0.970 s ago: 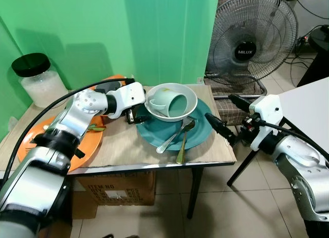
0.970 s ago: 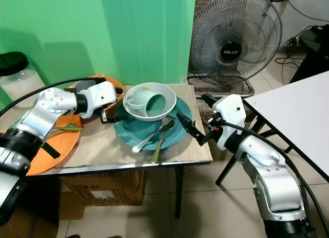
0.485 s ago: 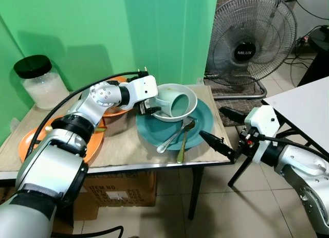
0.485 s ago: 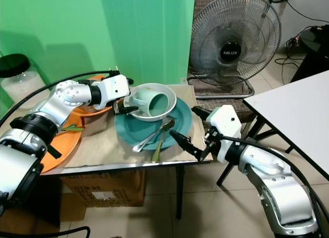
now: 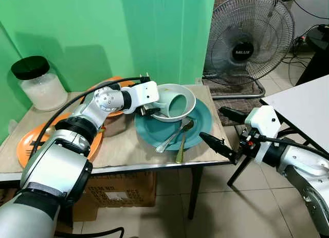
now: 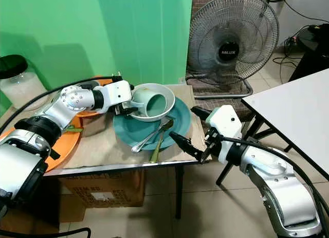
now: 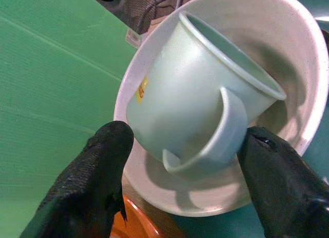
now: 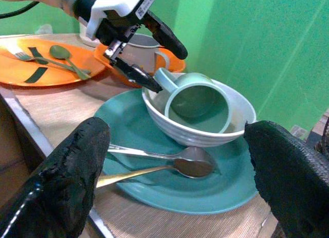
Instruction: Setting the table
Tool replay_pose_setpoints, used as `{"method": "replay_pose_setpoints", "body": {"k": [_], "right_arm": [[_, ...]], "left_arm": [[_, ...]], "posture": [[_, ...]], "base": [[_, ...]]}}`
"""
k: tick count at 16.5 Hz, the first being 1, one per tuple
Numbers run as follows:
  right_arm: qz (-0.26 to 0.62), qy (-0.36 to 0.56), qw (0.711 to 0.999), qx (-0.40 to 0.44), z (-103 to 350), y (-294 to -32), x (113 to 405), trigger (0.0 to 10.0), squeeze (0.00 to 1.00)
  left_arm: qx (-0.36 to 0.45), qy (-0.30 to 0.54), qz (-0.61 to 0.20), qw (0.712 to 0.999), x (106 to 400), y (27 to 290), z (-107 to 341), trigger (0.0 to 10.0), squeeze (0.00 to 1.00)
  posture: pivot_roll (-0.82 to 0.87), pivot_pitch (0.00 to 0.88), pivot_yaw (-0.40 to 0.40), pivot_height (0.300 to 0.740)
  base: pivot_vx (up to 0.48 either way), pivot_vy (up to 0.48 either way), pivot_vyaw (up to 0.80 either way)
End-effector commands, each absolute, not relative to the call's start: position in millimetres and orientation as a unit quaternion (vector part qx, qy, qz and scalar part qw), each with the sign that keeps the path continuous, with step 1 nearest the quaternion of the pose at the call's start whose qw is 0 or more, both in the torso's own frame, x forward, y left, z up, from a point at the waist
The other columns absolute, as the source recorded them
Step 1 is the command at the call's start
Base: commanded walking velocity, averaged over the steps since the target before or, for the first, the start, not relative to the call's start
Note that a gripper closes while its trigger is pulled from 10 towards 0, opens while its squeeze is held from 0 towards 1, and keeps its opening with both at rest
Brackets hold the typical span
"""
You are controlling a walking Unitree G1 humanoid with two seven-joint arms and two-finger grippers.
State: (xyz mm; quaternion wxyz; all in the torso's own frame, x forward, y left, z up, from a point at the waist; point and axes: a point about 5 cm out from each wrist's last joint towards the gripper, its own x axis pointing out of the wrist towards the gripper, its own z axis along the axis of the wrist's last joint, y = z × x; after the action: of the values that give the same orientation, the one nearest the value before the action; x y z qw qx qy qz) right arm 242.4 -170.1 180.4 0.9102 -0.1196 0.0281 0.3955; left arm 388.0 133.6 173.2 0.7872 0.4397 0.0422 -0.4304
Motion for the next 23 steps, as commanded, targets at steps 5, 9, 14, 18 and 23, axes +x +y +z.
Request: {"method": "replay_pose_setpoints", "body": {"k": [5, 9, 14, 18, 23], "right_arm": [[0.437, 0.043, 0.890, -0.119, 180, -163, 233, 10.0, 0.00], [0.447, 0.049, 0.885, -0.117, 178, -160, 232, 10.0, 0.00], [0.462, 0.061, 0.878, -0.112, 174, -159, 229, 10.0, 0.00], [0.463, 0.074, 0.876, -0.111, 171, -158, 228, 10.0, 0.00], [0.436, 0.066, 0.891, -0.111, 168, -157, 230, 10.0, 0.00]], "left_arm": [[0.448, 0.040, -0.433, 0.781, 389, 134, 178, 0.0, 0.00], [0.447, 0.042, -0.436, 0.780, 389, 135, 178, 0.0, 0.00], [0.455, 0.046, -0.444, 0.771, 388, 137, 178, 0.0, 0.00], [0.457, 0.047, -0.450, 0.766, 388, 139, 180, 0.0, 0.00], [0.438, 0.023, -0.446, 0.780, 390, 143, 195, 0.0, 0.00]], "posture": [[-0.24, 0.000, 0.087, 0.740], [-0.23, 0.000, 0.090, 0.740], [-0.23, 0.001, 0.102, 0.740], [-0.22, 0.005, 0.103, 0.740], [-0.21, 0.001, 0.106, 0.740]], "base": [[0.000, 0.000, 0.00], [0.000, 0.000, 0.00], [0.000, 0.000, 0.00], [0.000, 0.000, 0.00], [0.000, 0.000, 0.00]]}}
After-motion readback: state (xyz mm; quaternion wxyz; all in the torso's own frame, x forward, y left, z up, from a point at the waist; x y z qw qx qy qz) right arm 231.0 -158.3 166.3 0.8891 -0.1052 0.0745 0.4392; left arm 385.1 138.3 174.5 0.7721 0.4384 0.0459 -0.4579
